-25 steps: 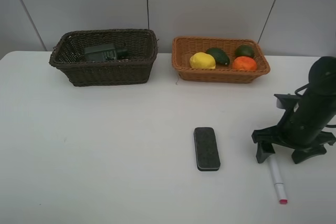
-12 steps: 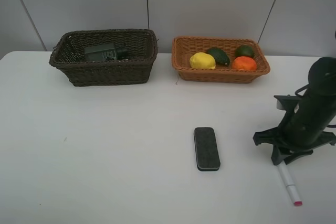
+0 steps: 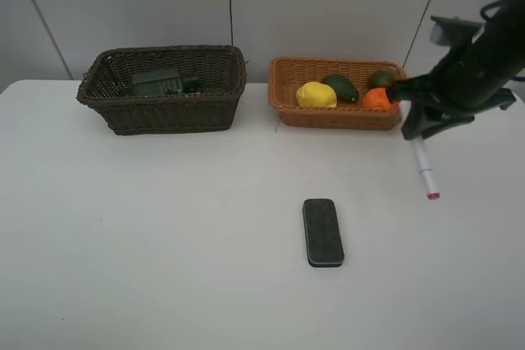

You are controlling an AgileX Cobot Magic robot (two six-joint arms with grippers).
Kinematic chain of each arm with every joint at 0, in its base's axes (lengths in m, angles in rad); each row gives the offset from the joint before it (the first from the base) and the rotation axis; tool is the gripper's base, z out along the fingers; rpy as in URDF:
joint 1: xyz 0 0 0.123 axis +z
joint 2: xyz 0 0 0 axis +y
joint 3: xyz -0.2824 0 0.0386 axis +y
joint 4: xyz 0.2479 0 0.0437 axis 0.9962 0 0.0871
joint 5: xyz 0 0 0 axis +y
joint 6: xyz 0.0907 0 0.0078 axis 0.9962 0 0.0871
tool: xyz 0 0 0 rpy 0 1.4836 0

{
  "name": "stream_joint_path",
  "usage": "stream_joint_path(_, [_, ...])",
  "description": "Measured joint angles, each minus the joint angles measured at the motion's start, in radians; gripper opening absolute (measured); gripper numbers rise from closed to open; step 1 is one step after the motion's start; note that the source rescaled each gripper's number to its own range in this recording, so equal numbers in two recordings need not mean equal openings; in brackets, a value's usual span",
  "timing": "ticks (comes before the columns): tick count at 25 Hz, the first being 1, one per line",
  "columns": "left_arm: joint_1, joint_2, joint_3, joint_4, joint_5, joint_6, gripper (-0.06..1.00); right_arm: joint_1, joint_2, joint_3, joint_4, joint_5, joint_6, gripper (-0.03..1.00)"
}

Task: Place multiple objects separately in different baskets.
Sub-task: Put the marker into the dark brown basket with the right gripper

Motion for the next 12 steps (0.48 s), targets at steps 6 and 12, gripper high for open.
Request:
stream_joint_path(6, [0.0,0.0,0.0,0.0,0.0,0.0,0.99,0.146,0.148,-0.327,0.102,-0.169,-0.059,0.0])
stream_joint_path(12, [0.0,0.0,0.0,0.0,0.0,0.0,0.99,0.285,0.428,-0.659,0.195,-0.437,-0.144,0.0])
